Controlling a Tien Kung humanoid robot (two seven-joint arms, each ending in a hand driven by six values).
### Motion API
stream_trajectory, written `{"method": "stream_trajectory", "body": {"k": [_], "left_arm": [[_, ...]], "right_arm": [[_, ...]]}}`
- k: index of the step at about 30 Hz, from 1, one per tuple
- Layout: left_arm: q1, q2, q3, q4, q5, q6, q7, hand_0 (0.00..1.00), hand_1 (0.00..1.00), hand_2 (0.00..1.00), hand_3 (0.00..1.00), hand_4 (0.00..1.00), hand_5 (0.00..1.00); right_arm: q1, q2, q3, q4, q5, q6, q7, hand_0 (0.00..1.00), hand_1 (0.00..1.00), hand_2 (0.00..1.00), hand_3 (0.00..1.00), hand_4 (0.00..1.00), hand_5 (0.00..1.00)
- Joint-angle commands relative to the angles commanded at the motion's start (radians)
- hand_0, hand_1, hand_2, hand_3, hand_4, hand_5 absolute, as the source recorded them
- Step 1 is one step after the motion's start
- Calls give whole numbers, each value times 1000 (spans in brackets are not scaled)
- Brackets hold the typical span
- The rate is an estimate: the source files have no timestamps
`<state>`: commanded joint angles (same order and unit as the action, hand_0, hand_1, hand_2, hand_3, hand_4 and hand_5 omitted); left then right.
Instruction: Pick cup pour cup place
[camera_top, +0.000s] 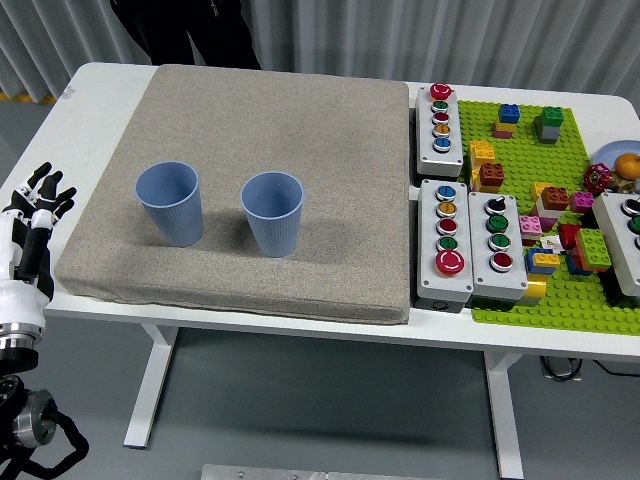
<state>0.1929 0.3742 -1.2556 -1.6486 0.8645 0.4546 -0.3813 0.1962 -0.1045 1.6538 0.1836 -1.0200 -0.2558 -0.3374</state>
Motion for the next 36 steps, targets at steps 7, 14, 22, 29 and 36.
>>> {"method": "stream_trajectory", "body": {"k": [7,14,22,29,36], "left_arm": [[5,-7,17,25,124,-49,53,841,839,998,998,884,254],[4,-5,21,45,164,-83,79,872,866,998,998,888,249],[-13,-5,35,78,183,-114,98,909,912,998,998,907,236],[-54,-5,57,110,200,-121,109,951,940,998,998,910,230],[-76,-10,69,126,194,-134,110,998,998,998,998,910,235]], "right_arm": [[-3,2,-2,1,-2,-1,-4,703,630,567,573,2,109],[-9,4,-7,1,0,-1,-5,703,630,568,573,2,115],[-11,8,-12,1,1,1,-5,703,629,568,574,2,116],[-7,8,-18,0,11,1,0,703,629,568,573,2,116],[-5,8,-20,0,16,-1,1,703,629,568,573,2,116]]}}
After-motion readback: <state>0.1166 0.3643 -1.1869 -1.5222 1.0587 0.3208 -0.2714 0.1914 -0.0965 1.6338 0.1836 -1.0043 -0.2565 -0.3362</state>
